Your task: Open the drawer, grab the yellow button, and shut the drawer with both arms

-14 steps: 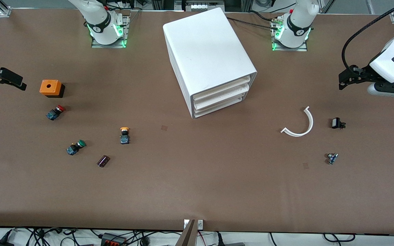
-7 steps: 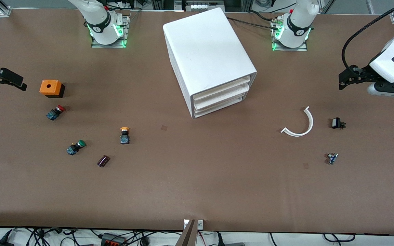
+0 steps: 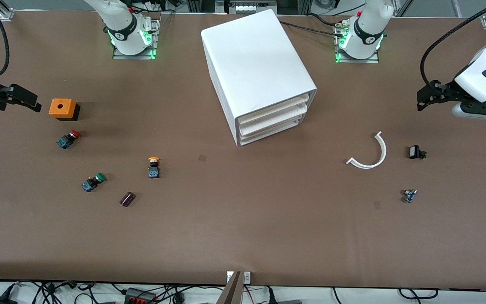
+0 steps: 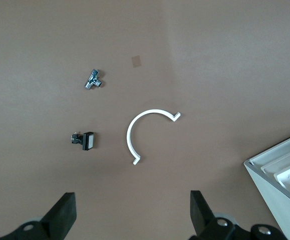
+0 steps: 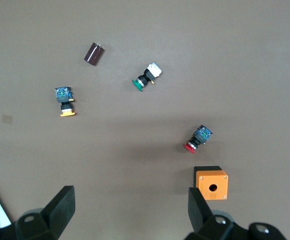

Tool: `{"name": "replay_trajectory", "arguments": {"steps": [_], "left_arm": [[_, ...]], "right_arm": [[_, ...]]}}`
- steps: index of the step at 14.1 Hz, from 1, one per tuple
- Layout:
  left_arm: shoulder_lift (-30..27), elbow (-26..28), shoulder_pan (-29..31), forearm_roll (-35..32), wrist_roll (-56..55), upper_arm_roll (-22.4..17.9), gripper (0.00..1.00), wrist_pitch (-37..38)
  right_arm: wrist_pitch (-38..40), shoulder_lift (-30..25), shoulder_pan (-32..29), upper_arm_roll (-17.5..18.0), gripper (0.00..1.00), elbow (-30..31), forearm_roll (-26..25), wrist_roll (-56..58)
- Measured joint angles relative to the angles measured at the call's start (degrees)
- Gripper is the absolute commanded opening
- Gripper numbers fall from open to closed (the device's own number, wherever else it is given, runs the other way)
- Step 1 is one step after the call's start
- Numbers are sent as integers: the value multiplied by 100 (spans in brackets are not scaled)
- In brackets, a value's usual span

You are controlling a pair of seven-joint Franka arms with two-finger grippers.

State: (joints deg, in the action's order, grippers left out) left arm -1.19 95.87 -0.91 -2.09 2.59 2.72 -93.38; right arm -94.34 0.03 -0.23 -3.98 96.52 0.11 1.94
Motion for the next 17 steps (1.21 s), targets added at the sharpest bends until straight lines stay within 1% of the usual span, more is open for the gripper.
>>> {"name": "replay_trajectory", "arguments": {"steps": [7, 12, 17], "left_arm": [[0, 0, 0, 0, 0, 19, 100, 0], [0, 0, 0, 0, 0, 22, 100, 0], [0, 0, 0, 0, 0, 23, 100, 0]], "right_arm": [[1, -14, -2, -6, 100, 68, -1, 1], [-92, -345, -2, -6, 100, 489, -2, 1], [-94, -422, -2, -6, 100, 522, -2, 4]]}}
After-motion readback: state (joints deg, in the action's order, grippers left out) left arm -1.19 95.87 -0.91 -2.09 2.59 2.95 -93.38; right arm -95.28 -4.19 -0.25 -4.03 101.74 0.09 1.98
